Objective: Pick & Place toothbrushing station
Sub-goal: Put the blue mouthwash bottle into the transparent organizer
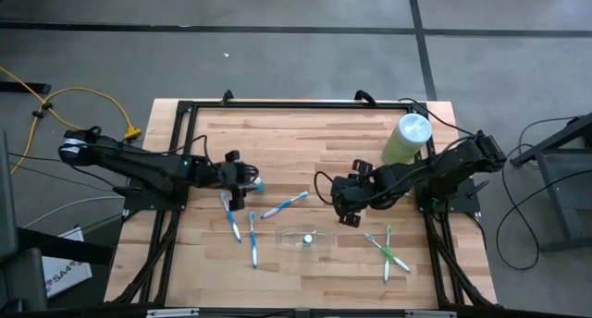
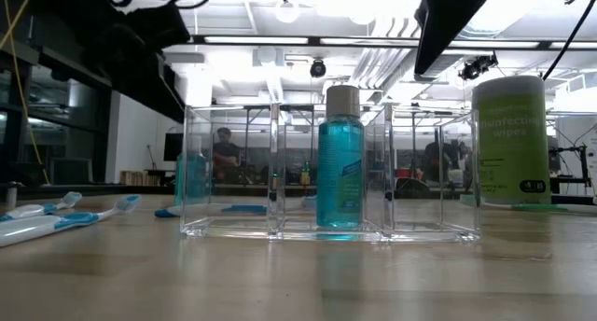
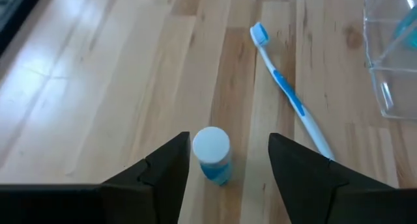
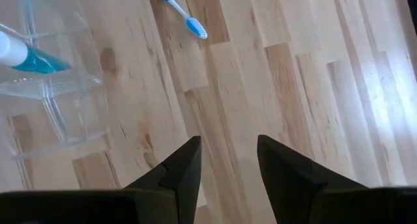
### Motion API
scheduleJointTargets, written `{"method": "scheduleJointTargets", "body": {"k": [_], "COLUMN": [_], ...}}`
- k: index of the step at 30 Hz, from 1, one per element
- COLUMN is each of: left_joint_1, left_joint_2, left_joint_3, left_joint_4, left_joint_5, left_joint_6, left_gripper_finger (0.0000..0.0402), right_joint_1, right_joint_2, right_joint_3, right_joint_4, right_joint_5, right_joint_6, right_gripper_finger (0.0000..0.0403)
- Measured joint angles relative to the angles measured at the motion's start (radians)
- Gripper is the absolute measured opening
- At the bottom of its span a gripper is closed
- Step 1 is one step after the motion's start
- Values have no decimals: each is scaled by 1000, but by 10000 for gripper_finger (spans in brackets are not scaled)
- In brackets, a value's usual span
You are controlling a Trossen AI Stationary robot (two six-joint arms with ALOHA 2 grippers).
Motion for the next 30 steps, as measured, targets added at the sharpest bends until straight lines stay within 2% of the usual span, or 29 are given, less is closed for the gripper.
{"method": "scheduleJointTargets", "body": {"k": [8, 13, 22, 30], "left_joint_1": [70, 102, 104, 109], "left_joint_2": [0, 10, 129, 216], "left_joint_3": [0, -1, -1, -2], "left_joint_4": [-10, -12, 1, 95], "left_joint_5": [49, 119, 127, 125], "left_joint_6": [23, 23, 31, 61], "left_gripper_finger": [205, 205, 205, 205], "right_joint_1": [28, 42, 46, 46], "right_joint_2": [0, 0, 0, 0], "right_joint_3": [0, 0, 0, 0], "right_joint_4": [0, 0, 1, 1], "right_joint_5": [2, 3, 3, 3], "right_joint_6": [1, 1, 4, 4], "right_gripper_finger": [142, 142, 142, 142]}}
